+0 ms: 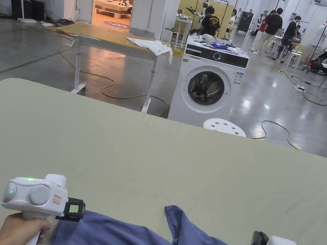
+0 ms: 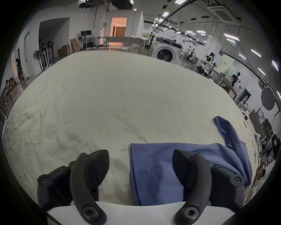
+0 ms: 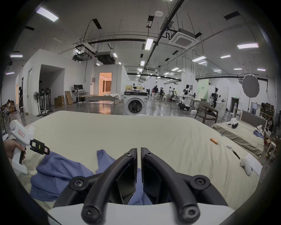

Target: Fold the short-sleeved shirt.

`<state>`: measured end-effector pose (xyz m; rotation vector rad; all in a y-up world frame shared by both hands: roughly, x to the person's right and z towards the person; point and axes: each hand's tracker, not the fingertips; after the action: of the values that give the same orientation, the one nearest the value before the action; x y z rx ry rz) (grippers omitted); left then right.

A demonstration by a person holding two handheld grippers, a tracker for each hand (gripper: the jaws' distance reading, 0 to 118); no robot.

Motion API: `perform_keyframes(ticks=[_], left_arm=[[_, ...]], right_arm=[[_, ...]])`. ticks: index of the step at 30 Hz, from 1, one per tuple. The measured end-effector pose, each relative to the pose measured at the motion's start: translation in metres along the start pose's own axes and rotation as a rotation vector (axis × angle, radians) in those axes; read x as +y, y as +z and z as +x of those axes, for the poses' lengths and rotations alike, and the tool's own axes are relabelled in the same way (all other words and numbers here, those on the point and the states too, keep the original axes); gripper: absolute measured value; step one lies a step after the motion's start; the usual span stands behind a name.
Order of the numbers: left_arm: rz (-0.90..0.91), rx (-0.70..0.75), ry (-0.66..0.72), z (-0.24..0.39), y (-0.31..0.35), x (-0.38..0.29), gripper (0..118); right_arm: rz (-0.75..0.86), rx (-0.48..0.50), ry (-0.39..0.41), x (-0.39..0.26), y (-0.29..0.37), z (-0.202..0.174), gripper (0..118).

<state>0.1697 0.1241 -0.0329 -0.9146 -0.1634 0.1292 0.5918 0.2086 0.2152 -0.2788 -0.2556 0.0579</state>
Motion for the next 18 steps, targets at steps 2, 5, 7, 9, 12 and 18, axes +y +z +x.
perform_keyframes(ticks=[2, 5, 7, 9, 12, 18], left_arm=[[-0.037, 0.053, -0.008, 0.001, -0.018, 0.003, 88], [-0.031, 0.108, -0.102, 0.017, -0.028, 0.001, 87], [0.01, 0.156, -0.204, 0.036, -0.027, -0.007, 76], [0.039, 0.153, -0.267, 0.047, -0.025, -0.012, 51], [0.002, 0.101, -0.292, 0.059, -0.017, -0.018, 18], [0.008, 0.047, -0.289, 0.054, 0.001, -0.025, 0]], right_arm=[[-0.022, -0.019, 0.004, -0.006, -0.005, 0.011, 4], [-0.067, -0.048, 0.001, -0.014, -0.014, 0.029, 4], [-0.118, -0.062, -0.016, -0.018, -0.027, 0.039, 5], [-0.189, -0.059, -0.036, -0.02, -0.045, 0.047, 14], [-0.291, -0.03, -0.019, -0.024, -0.079, 0.053, 38], [-0.55, 0.027, 0.02, -0.041, -0.151, 0.054, 55]])
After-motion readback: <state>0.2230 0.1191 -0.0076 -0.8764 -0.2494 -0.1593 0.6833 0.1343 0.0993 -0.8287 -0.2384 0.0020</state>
